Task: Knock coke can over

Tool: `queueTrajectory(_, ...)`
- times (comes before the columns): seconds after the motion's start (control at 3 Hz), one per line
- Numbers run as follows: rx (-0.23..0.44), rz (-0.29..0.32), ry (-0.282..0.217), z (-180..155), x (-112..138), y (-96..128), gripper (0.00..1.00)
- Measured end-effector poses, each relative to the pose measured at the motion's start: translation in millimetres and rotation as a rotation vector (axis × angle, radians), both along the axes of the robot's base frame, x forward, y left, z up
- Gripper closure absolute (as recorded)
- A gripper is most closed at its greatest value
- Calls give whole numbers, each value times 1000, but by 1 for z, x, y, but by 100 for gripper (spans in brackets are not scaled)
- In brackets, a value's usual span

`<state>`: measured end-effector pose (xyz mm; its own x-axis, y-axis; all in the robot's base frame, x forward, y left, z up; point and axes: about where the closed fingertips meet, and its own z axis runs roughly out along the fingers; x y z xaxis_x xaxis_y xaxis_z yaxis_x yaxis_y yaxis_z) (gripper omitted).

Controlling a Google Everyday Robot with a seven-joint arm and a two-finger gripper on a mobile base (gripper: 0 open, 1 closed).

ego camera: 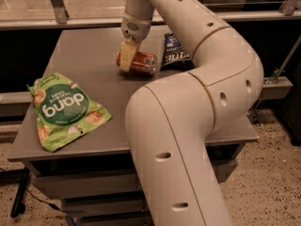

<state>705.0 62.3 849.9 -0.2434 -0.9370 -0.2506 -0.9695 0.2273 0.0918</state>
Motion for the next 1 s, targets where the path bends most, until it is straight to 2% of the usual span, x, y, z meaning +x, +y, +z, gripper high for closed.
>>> queueTrajectory(0.33, -4, -19, -60, 9, 5, 2, 35)
queueTrajectory(0.67, 27, -32, -107, 14, 5, 11, 12)
queueTrajectory(1.0, 57, -33, -132, 17, 1, 18, 0)
